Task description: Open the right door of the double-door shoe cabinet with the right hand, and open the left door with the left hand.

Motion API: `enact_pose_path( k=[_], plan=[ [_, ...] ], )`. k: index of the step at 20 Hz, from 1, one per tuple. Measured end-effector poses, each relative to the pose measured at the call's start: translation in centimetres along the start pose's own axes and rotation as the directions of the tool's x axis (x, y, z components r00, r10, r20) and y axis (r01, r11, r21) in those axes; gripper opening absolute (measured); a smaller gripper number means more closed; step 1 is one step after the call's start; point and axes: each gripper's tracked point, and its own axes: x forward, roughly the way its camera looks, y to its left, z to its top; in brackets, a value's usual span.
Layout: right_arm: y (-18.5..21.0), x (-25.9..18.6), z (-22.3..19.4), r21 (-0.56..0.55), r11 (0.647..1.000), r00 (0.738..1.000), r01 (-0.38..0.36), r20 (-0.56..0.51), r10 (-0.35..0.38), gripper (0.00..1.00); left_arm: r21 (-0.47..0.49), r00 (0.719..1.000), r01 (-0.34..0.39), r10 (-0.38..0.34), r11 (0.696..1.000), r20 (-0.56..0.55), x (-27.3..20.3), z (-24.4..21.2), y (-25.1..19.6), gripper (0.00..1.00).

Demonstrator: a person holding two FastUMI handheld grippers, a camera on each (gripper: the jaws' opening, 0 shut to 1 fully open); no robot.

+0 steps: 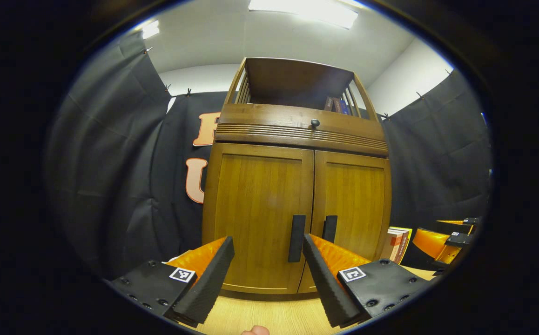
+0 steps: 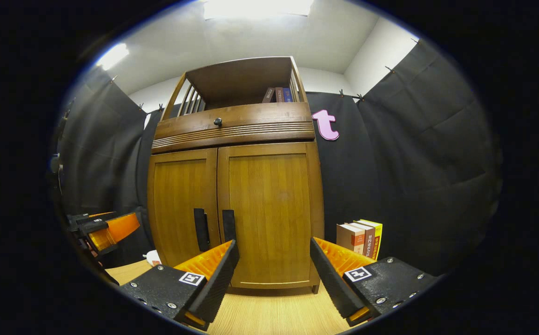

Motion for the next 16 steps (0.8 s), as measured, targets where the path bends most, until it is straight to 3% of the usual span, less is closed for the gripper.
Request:
enact_pose_path(
  k=[16],
  plan=[
    [0.1,2.3,1.5,-0.023,1.0,1.0,-0.008,0.005,0.008,0.94,0.028,1.0,-0.007,0.007,1.0,-0.007,0.1,-0.3,0.6,0.93]
  ],
)
